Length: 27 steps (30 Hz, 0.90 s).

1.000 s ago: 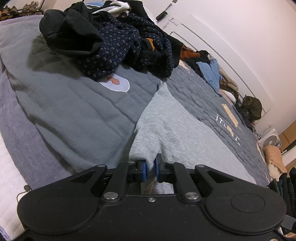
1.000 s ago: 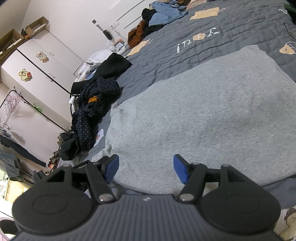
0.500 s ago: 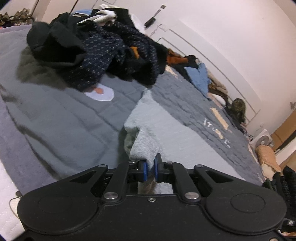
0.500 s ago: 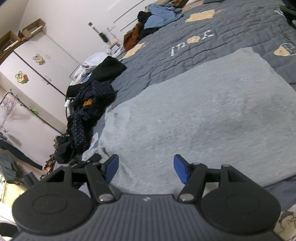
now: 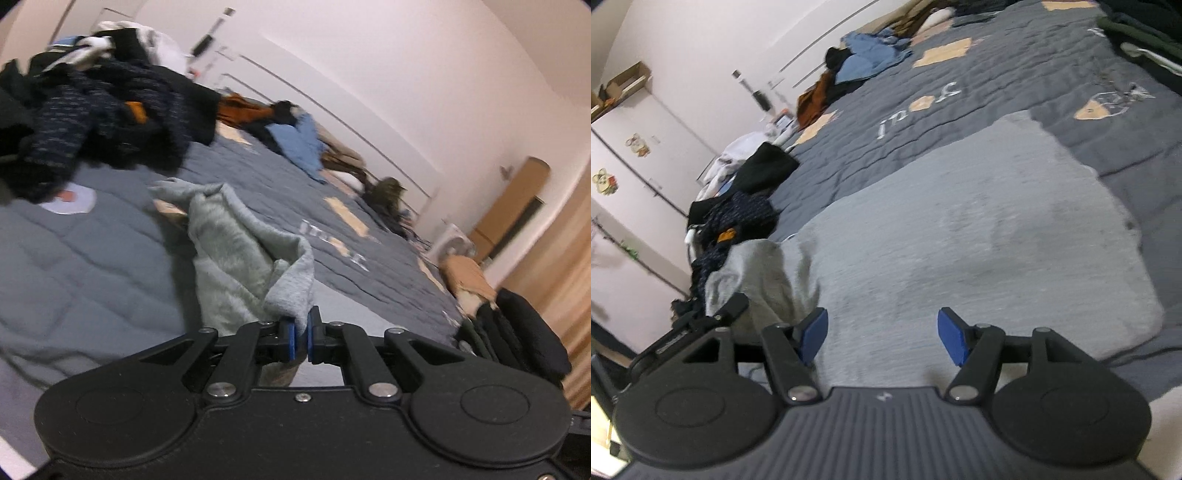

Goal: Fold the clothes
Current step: 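Lift the shirt edge with the left tool, fold it over, open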

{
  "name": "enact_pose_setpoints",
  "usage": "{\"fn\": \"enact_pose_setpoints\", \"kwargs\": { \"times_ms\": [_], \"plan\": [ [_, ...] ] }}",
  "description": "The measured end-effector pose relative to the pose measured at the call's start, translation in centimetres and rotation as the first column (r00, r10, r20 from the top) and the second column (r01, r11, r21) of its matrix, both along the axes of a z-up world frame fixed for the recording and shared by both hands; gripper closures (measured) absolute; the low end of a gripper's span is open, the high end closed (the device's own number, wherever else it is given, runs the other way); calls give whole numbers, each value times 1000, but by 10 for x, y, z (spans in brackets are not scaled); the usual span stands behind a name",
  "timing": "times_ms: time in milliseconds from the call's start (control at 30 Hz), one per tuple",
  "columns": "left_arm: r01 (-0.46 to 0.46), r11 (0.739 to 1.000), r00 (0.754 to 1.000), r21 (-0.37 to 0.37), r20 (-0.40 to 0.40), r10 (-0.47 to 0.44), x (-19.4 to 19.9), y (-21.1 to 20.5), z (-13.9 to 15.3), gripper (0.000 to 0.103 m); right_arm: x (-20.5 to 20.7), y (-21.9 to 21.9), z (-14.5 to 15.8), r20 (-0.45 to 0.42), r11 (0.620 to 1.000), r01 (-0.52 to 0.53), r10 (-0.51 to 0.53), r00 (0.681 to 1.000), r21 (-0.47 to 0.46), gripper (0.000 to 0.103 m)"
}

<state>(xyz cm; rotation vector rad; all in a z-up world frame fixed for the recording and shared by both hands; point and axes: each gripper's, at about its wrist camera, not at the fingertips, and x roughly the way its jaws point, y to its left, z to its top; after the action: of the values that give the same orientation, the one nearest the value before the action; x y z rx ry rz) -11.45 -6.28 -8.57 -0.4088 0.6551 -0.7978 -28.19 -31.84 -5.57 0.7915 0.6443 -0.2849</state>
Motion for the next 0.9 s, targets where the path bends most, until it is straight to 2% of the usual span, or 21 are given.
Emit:
{"fn": "enact_pose_setpoints", "kwargs": {
  "times_ms": [200,400,500,667,733,800,867,900],
  "plan": [
    [121,993,993,14,16,-121,-21,-42,-4,97,-22,-19,-9,-27,998,62,-62,998,-10,38],
    [216,971,975,106,21,-219,-44,-86,-20,97,-47,-38,-18,-46,993,117,-117,992,-15,38],
    [265,953,962,150,34,-273,-58,-100,-26,100,-60,-46,-22,-58,988,149,-150,987,-25,38],
    [331,929,930,166,110,-351,-84,-107,-15,101,-76,-58,-28,-76,982,186,-188,979,-31,38],
    [341,924,925,173,114,-363,-88,-109,-15,101,-80,-61,-29,-74,981,192,-194,978,-33,38],
    [346,909,924,232,83,-373,-88,-115,-22,101,-83,-63,-30,-72,980,194,-196,978,-33,38],
    [343,880,925,328,44,-377,-88,-121,-33,101,-82,-63,-31,-77,981,192,-194,978,-30,38],
    [355,860,918,366,37,-395,-91,-122,-36,101,-80,-63,-32,-80,982,190,-191,978,-27,38]
  ]
}}
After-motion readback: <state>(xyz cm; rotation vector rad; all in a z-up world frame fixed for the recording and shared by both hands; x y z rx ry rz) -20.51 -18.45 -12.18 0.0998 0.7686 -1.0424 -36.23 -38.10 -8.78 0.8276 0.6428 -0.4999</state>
